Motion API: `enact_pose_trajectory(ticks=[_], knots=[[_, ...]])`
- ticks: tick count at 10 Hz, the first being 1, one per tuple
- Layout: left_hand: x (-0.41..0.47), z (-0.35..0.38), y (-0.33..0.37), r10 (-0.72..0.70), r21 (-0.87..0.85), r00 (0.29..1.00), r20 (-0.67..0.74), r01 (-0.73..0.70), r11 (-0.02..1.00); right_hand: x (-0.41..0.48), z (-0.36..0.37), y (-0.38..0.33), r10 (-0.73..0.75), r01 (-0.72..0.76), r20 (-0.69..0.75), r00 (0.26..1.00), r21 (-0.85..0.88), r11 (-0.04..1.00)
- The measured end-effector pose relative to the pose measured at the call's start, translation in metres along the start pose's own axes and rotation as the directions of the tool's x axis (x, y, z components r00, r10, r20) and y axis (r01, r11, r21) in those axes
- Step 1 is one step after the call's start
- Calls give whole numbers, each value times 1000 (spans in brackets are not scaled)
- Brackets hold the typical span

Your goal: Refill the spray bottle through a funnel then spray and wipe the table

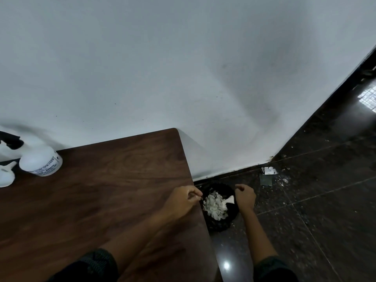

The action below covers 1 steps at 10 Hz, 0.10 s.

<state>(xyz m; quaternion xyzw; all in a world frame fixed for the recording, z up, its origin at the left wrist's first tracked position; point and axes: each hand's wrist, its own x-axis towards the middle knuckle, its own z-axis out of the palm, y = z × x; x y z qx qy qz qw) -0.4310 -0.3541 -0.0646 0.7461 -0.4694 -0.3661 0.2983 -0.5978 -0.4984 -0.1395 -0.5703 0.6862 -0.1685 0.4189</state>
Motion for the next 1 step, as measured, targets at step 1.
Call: enact_pose_trajectory(ticks=[1], knots=[[-9,-4,-18,36,57,992,-121,-29,998,-16,2,-1,-18,23,-85,996,52,998]])
